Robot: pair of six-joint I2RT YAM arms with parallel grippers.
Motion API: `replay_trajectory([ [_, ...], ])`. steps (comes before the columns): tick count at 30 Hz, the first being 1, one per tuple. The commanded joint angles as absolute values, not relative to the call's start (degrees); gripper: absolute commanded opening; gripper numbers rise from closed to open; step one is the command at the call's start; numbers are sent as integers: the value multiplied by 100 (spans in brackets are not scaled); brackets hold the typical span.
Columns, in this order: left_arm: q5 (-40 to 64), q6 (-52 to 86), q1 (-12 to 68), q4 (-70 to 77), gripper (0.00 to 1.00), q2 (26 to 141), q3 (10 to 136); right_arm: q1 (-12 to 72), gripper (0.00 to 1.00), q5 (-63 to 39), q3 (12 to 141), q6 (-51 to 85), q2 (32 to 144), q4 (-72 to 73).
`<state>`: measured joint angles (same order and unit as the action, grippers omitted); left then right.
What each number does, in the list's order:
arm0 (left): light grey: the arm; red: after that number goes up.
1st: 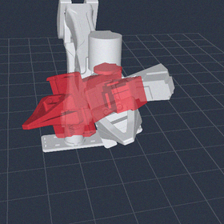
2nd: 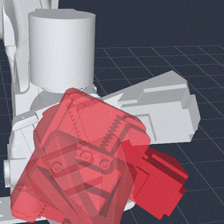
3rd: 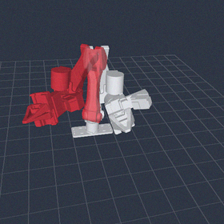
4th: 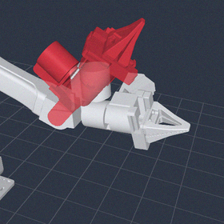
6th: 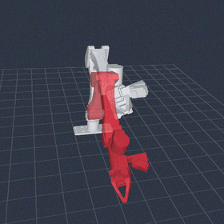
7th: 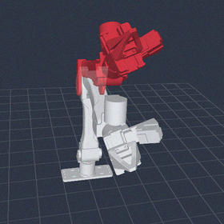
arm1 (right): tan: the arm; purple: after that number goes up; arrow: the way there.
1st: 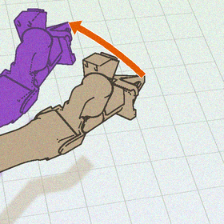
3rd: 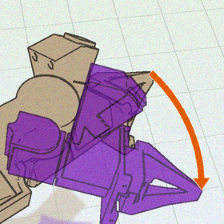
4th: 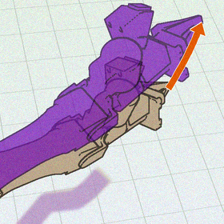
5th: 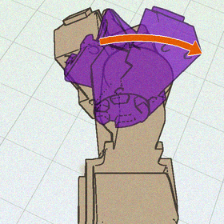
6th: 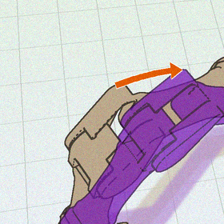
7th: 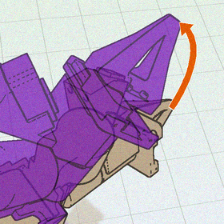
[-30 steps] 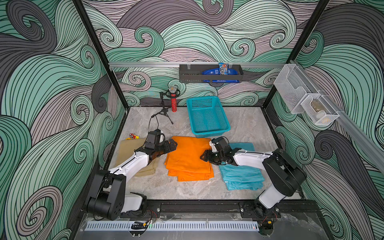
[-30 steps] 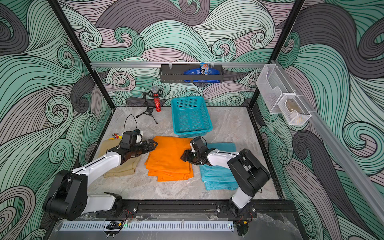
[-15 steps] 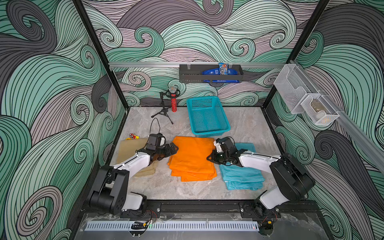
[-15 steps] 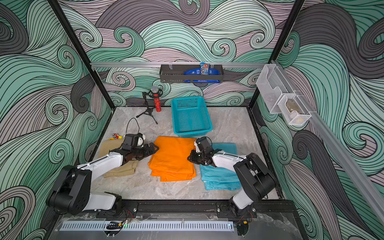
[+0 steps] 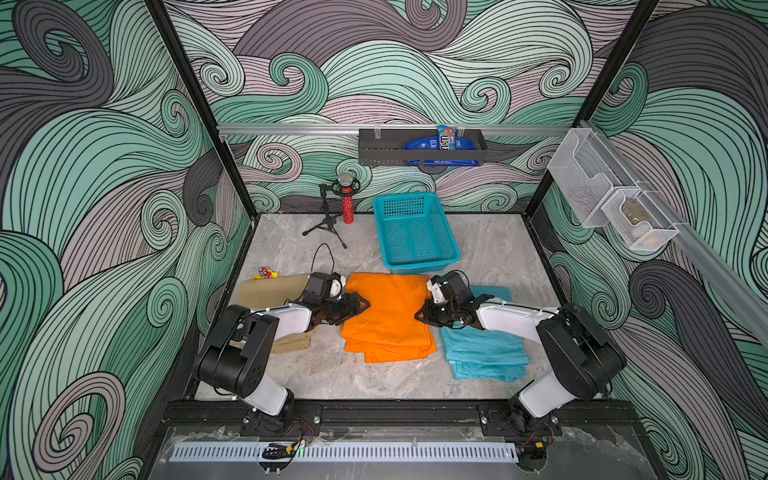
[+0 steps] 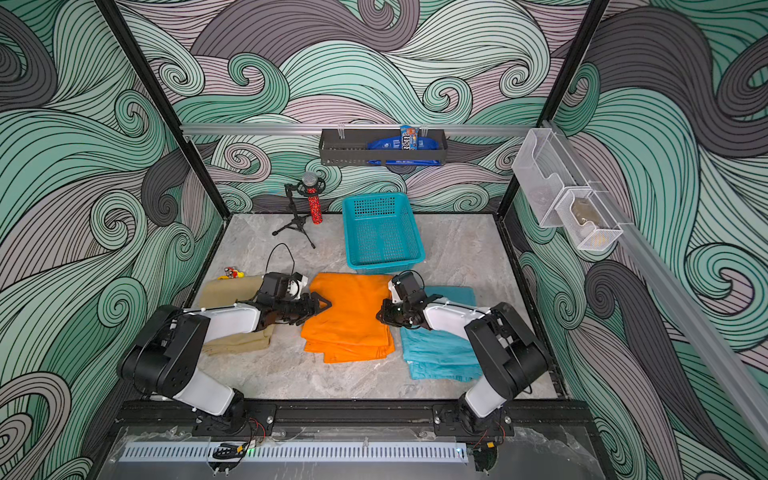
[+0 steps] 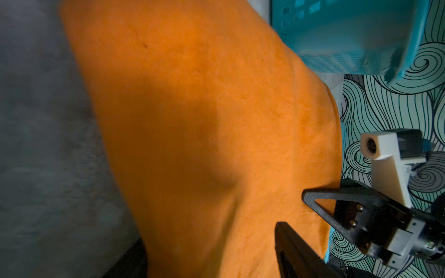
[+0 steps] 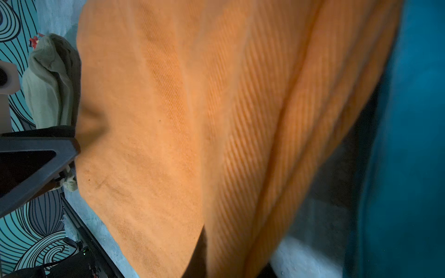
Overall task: Put the folded long pants in the basket
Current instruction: Pick up the long pant at the center of the board.
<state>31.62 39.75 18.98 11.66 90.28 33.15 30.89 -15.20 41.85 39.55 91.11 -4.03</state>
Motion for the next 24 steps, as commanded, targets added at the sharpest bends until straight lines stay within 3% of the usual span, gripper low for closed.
replay_trajectory([
  [1, 3354, 4133, 2235, 749, 56, 9471, 3265, 3144, 0, -1486, 4429, 3858, 9201, -214],
  [4, 3421, 4157, 2241, 779, 6, 9557, 3355, 3196, 0, -1456, 4461, 3869, 9235, -213],
  [5, 3384, 4174, 2240, 766, 0, 9551, 3357, 3239, 0, -1416, 4468, 3859, 9218, -218],
  [11, 3204, 4191, 2246, 572, 0, 9158, 3388, 3509, 0, -1314, 4523, 3795, 9041, -223],
  [24, 2287, 4391, 2301, -472, 0, 6721, 3947, 4067, 0, -1497, 5542, 3414, 8313, -681],
])
